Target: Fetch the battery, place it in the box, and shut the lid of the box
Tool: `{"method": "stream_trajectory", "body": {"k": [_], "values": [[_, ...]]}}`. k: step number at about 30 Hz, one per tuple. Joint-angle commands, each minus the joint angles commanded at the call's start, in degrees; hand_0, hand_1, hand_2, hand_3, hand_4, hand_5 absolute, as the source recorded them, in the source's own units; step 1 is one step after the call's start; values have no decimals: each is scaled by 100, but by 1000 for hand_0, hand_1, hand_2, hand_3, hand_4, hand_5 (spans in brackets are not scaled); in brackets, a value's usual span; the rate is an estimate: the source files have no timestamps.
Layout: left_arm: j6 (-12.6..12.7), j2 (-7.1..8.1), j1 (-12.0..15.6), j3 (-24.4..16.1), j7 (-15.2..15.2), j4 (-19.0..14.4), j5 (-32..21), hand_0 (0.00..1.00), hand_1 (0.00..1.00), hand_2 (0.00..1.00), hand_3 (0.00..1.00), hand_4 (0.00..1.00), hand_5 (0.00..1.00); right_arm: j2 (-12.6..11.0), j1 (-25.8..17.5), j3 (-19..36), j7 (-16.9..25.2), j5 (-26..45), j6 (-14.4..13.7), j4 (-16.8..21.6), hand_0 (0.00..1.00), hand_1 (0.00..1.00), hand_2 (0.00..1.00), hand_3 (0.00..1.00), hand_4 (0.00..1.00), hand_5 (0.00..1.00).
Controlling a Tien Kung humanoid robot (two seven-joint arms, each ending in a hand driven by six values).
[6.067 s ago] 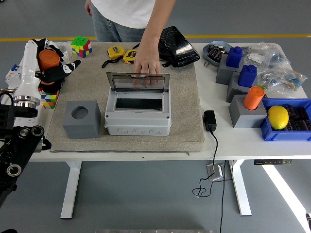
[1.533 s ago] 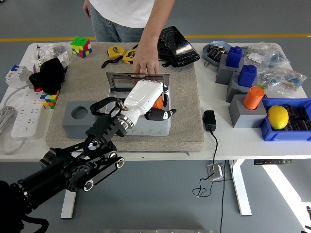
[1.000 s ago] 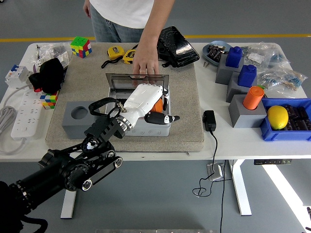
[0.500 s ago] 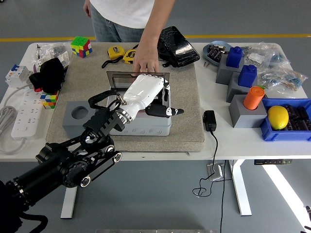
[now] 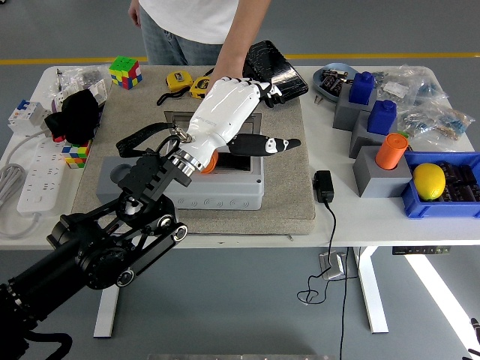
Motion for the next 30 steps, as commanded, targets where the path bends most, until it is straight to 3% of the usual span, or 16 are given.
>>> {"method": "stream_trajectory", "body": {"k": [1, 2, 6, 7, 14, 19, 24, 30], "values": [[-29, 4, 13, -78, 1, -44, -7, 764, 885, 821, 822, 998, 723, -1, -3, 1, -4, -3, -1, 0, 819, 759, 734, 795, 998, 998], [-103, 9, 34, -193, 4, -107, -18, 998, 998, 998, 998, 998, 843, -2, -8, 9, -9, -14, 0, 0, 819, 759, 735, 794, 998, 998], [-275, 37, 136, -556, -96, -299, -254, 998, 998, 998, 998, 998, 843, -2, -22, 2, -5, -4, 4, 0, 819, 759, 735, 794, 998, 998], [-299, 47, 171, -656, -165, -350, -378, 998, 998, 998, 998, 998, 998, -2, -26, 5, -7, -6, 4, 0, 819, 759, 735, 794, 998, 998], [-486, 108, 367, -1065, -659, -576, -1548, 998, 998, 998, 998, 998, 998, 1, -47, 10, -9, 6, -5, 0, 818, 758, 734, 792, 998, 998], [-683, 157, 554, -1062, -1062, -731, -2749, 998, 998, 998, 998, 998, 998, 0, -62, 13, -18, 5, -15, 0, 818, 758, 734, 792, 998, 998], [-837, 179, 633, -1054, -1240, -808, -3889, 998, 998, 998, 998, 998, 998, 5, -65, -14, -19, 28, -18, 0, 818, 759, 734, 793, 998, 998], [-848, 182, 643, -1052, -1245, -827, -4183, 998, 998, 998, 998, 998, 998, 5, -57, 10, -30, 19, -19, 0, 818, 758, 734, 793, 998, 998]]}}
